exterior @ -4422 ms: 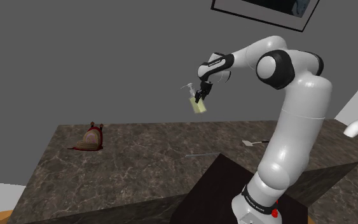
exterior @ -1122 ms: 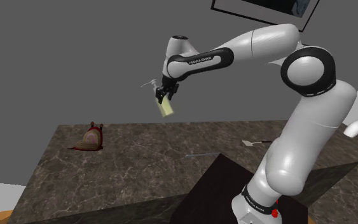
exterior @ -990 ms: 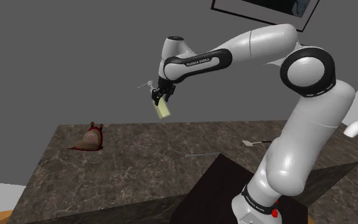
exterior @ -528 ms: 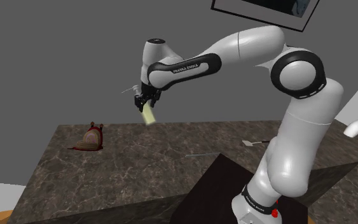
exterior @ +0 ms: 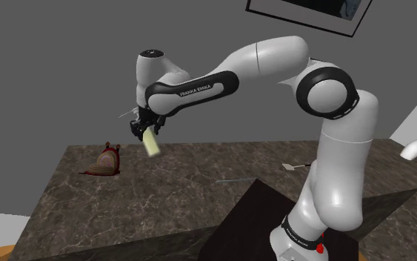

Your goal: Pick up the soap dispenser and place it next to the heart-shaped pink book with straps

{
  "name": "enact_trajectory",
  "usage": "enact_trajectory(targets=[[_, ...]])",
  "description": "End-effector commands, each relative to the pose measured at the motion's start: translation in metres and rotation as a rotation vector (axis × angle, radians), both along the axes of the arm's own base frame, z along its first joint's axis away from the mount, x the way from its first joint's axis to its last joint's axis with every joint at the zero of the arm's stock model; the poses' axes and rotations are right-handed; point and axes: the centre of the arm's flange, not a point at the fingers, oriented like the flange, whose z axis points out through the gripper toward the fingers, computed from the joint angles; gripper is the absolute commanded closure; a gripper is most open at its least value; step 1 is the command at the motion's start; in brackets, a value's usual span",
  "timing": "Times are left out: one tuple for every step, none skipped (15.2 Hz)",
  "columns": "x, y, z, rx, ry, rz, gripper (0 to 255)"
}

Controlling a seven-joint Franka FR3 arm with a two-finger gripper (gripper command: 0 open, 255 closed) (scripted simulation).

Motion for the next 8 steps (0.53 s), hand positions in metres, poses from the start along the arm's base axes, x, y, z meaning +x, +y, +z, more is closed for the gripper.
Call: enact_trajectory(targets=[[0.005, 0.024, -0.005, 0.000, -0.001, -0.001, 255], [0.008, 0.037, -0.008, 0.000, -0.001, -0.001, 255], [0.010, 0.050, -0.010, 0.000, -0.001, -0.001, 255], [0.013, 0.063, -0.013, 0.000, -0.001, -0.001, 255], [0.015, 0.075, -0.015, 0.000, -0.001, -0.001, 255], [0.018, 0.088, -0.018, 0.000, -0.001, -0.001, 255], [0.020, 0.101, -0.020, 0.000, -0.001, -0.001, 255], [0.023, 0.114, -0.023, 0.000, -0.001, -0.001, 255]])
